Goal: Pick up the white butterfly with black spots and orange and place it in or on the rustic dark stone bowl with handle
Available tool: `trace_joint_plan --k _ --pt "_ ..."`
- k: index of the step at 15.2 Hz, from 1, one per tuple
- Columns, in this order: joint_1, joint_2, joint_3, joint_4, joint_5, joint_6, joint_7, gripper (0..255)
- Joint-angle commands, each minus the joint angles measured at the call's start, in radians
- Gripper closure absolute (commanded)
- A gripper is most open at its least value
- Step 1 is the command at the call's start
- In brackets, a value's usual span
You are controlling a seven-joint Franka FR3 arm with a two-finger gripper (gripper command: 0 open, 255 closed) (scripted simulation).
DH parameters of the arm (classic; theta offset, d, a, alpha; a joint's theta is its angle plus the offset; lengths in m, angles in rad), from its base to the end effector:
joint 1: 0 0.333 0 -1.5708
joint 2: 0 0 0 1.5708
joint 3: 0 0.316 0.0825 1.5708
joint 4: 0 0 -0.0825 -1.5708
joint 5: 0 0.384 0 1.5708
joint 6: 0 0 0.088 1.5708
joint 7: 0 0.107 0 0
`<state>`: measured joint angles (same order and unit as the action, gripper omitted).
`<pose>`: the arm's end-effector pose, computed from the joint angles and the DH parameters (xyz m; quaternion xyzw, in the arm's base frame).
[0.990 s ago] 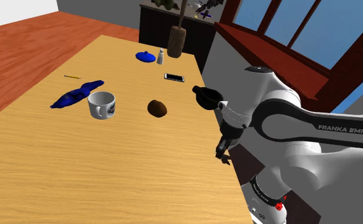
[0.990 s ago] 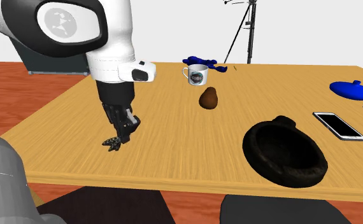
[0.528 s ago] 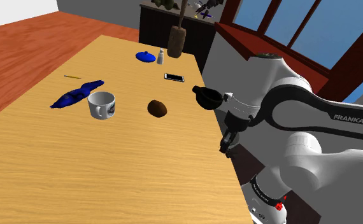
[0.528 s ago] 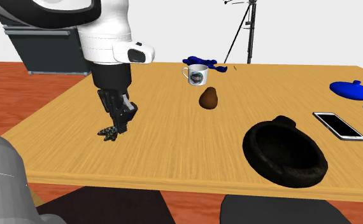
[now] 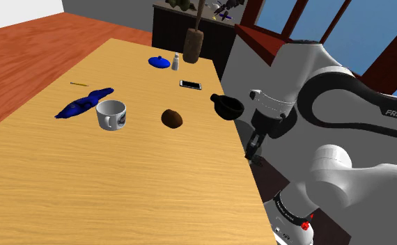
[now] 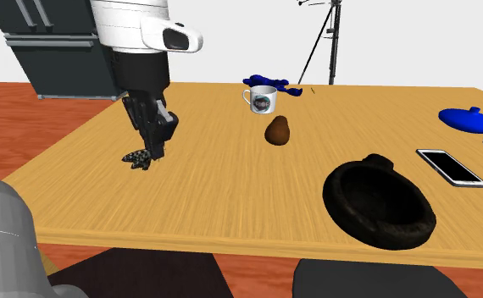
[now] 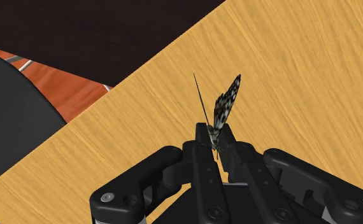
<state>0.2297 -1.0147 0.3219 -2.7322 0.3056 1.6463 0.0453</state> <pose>0.2043 0.1621 0.4675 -0.9870 -0.1536 0.0464 0.0056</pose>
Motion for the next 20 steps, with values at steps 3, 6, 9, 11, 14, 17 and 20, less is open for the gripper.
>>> trace_joint_plan --k 3,6,9,11,14,17,20 --pt "-0.007 0.005 -0.014 0.055 -0.015 -0.051 0.004 255" --pt "-0.011 0.01 -0.024 0.097 -0.025 -0.087 0.007 255" --pt "-0.016 0.018 -0.034 0.14 -0.034 -0.122 0.009 255" --pt "-0.017 0.021 -0.037 0.158 -0.038 -0.136 0.01 255" --pt "-0.058 0.089 -0.09 0.178 -0.096 -0.097 -0.054 255" --pt "-0.095 0.165 -0.139 0.209 -0.149 -0.057 -0.115 255" --pt "-0.13 0.249 -0.184 0.251 -0.195 -0.02 -0.17 255"
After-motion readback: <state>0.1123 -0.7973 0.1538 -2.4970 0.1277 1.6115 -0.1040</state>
